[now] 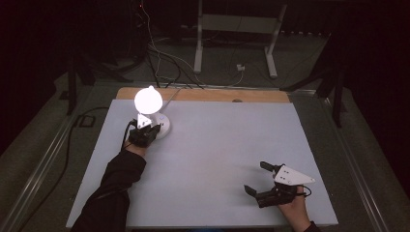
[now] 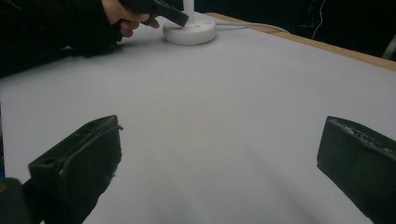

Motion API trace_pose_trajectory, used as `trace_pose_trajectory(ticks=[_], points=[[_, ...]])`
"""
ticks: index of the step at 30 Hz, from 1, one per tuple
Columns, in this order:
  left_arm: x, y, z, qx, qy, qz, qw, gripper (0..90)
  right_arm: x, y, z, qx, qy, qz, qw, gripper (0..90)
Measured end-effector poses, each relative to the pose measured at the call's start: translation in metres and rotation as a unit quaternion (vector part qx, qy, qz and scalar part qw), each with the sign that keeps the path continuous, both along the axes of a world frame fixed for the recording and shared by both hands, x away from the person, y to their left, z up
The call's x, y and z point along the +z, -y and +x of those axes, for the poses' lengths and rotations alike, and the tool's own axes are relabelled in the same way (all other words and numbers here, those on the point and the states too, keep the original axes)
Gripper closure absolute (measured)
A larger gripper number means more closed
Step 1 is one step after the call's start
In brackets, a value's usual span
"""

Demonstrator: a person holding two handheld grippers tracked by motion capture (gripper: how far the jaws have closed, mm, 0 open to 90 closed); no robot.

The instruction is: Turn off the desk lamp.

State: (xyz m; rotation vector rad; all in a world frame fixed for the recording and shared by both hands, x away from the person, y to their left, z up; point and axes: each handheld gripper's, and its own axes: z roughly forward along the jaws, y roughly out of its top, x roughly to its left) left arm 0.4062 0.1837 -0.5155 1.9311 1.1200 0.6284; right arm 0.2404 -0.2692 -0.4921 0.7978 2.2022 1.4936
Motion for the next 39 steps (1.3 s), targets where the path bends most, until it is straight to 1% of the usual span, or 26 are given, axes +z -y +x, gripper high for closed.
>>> trace_pose_trajectory(ticks=[4,5,11,13,15,18,20,22,24,27,28,29,30,32,34,35,36,39], points=[[-0.001,0.001,0.0,-0.002,0.003,0.002,1.0,90.0,0.0,0.0,0.0,0.0,-0.001,0.0,1.0,0.0],[-0.001,0.001,0.0,-0.003,0.005,0.006,1.0,90.0,0.0,0.0,0.0,0.0,-0.001,0.001,1.0,0.0],[-0.002,0.001,0.0,-0.004,0.006,0.003,1.0,90.0,0.0,0.0,0.0,0.001,-0.001,-0.001,1.0,0.0],[-0.001,0.002,0.0,-0.002,0.005,0.009,0.9999,90.0,0.0,0.0,0.0,0.0,-0.001,-0.001,1.0,0.0],[-0.002,0.003,-0.001,-0.003,0.009,0.014,0.9999,90.0,0.0,0.0,0.0,0.001,-0.001,-0.001,1.0,0.0],[-0.001,0.002,0.0,0.007,0.006,0.019,0.9998,90.0,0.0,0.0,0.0,0.001,-0.001,-0.001,1.0,0.0],[-0.001,-0.001,0.0,0.007,0.003,0.006,1.0,90.0,0.0,0.0,0.0,0.0,-0.001,-0.001,1.0,0.0],[0.002,-0.001,-0.002,0.004,0.004,0.007,1.0,90.0,0.0,0.0,0.0,0.0,0.0,0.0,1.0,0.0],[0.008,0.0,-0.003,0.004,0.009,-0.006,0.9999,90.0,0.0,0.001,0.0,0.0,-0.001,0.001,1.0,0.0],[0.018,0.001,-0.007,-0.001,0.01,-0.018,0.9998,90.0,0.0,0.001,0.0,0.0,0.0,0.0,1.0,0.0],[0.021,0.002,-0.008,-0.003,0.008,-0.021,0.9997,86.8,0.0,0.001,0.0,0.0,0.0,0.0,1.0,0.0],[0.024,0.002,-0.009,-0.007,0.007,-0.022,0.9997,86.8,0.0,0.001,0.0,0.0,-0.001,0.0,1.0,0.0],[0.026,0.002,-0.011,-0.009,0.007,-0.027,0.9996,86.4,0.0,0.001,0.0,-0.001,0.0,0.0,1.0,0.0],[0.031,0.001,-0.014,-0.014,0.003,-0.035,0.9993,82.3,0.0,0.001,0.0,-0.001,-0.001,0.002,1.0,0.0],[0.035,0.0,-0.017,-0.015,0.003,-0.044,0.9989,81.5,0.0,0.001,0.0,-0.002,-0.001,0.002,1.0,0.0],[0.037,-0.001,-0.018,-0.016,0.0,-0.049,0.9987,77.3,0.0,0.002,0.0,-0.002,-0.001,0.002,1.0,0.0],[0.038,-0.002,-0.02,-0.017,-0.002,-0.051,0.9986,77.0,0.0,0.002,0.0,-0.002,-0.001,0.002,1.0,0.0],[0.043,-0.002,-0.025,-0.014,-0.002,-0.052,0.9985,68.4,0.0,0.002,0.0,-0.002,0.0,0.002,1.0,0.0]])
